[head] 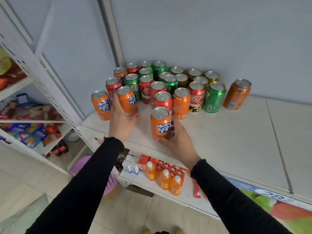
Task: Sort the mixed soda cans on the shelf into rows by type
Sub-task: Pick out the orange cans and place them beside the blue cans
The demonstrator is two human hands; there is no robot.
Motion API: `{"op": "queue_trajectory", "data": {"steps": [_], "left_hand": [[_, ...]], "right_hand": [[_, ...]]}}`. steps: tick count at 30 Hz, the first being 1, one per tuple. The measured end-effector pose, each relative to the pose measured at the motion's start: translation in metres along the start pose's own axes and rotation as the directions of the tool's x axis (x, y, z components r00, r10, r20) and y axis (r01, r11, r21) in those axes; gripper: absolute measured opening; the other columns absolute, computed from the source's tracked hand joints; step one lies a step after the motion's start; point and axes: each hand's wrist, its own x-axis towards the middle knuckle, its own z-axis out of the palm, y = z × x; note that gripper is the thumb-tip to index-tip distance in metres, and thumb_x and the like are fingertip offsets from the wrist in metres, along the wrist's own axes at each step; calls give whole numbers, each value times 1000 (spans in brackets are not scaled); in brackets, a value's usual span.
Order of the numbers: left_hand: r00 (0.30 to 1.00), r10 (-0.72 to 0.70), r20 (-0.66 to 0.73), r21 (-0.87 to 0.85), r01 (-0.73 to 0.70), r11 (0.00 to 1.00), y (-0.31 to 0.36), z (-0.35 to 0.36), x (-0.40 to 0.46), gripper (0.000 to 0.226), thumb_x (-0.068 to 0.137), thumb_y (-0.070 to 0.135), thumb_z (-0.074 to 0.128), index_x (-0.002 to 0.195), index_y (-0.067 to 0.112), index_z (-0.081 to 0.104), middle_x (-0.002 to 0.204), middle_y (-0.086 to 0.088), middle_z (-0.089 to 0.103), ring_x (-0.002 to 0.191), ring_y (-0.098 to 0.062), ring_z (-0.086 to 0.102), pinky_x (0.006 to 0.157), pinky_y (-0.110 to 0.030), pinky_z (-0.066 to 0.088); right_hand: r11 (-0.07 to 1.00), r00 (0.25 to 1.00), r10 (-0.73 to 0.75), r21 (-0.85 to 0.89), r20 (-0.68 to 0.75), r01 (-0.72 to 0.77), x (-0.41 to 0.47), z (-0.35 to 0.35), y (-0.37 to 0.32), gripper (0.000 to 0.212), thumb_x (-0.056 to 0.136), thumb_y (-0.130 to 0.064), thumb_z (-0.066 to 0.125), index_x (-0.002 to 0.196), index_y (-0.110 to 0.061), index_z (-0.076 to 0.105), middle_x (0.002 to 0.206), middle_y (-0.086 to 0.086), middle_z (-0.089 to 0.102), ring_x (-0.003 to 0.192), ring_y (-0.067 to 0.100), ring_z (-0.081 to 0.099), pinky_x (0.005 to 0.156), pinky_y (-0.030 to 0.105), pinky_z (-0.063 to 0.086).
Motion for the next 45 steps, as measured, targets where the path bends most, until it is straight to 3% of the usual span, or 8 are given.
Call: {"op": "queue_trajectory", "data": {"steps": [3, 12, 17, 22, 27, 31, 37, 45], "left_hand": [[1000, -4, 1, -73, 4, 997, -11, 5, 21, 116, 72, 25, 85, 157, 40, 6, 159, -4, 32, 144, -22, 41, 115, -50, 39], [991, 136, -14, -118, -136, 984, -21, 3, 36, 102, 73, 14, 85, 152, 31, 21, 150, -4, 42, 135, -22, 47, 115, -47, 38], [974, 224, 41, -216, -211, 953, -5, -13, 9, 90, 76, 16, 85, 146, 34, 32, 143, 3, 45, 129, -11, 49, 110, -38, 45], [931, 350, 103, -306, -305, 902, 32, -9, -37, 90, 76, 25, 88, 147, 35, 33, 146, 10, 45, 130, -9, 51, 102, -40, 51], [856, 450, 256, -398, -331, 856, 92, 45, -80, 92, 75, 27, 89, 148, 34, 34, 145, 5, 50, 124, -10, 57, 97, -36, 54], [805, 489, 337, -458, -314, 832, 150, 110, -129, 91, 75, 27, 89, 148, 34, 34, 144, 8, 50, 121, -8, 57, 98, -35, 53], [752, 503, 426, -538, -237, 809, 246, 217, -228, 89, 73, 22, 90, 142, 41, 37, 131, 21, 56, 114, -7, 62, 97, -41, 55], [665, 549, 507, -559, -231, 796, 355, 327, -302, 87, 73, 20, 89, 140, 40, 38, 128, 14, 58, 111, -7, 63, 94, -36, 57]], "right_hand": [[998, 997, 47, -26, -57, -48, -1, 9, -3, 86, 75, -50, 81, 142, -47, 28, 130, -7, 58, 117, 15, 58, 97, 44, 53], [992, 961, 79, -72, -264, -101, -10, 26, -11, 67, 69, -51, 85, 124, -34, 51, 113, -10, 61, 104, 13, 55, 86, 39, 52], [989, 935, 150, 29, -321, -148, -19, 24, -17, 66, 71, -42, 87, 123, -33, 49, 114, -10, 66, 100, 7, 62, 78, 22, 49], [978, 893, 209, 80, -398, -193, -43, -3, -8, 64, 72, -41, 88, 122, -29, 51, 110, -8, 68, 97, 9, 64, 77, 26, 55], [975, 828, 221, 97, -516, -200, -89, -66, 8, 66, 74, -40, 87, 128, -26, 51, 112, -8, 66, 98, 5, 63, 76, 13, 51], [974, 775, 218, 79, -593, -214, -145, -144, 35, 67, 74, -42, 86, 129, -27, 51, 112, -9, 66, 99, 9, 64, 81, 25, 55], [957, 705, 236, 37, -668, -286, -246, -278, 89, 68, 73, -43, 86, 129, -25, 53, 112, -8, 67, 99, 7, 63, 78, 19, 52], [919, 622, 298, 41, -724, -392, -319, -427, 144, 64, 74, -42, 85, 126, -24, 52, 108, -11, 67, 93, 4, 64, 74, 19, 49]]}}
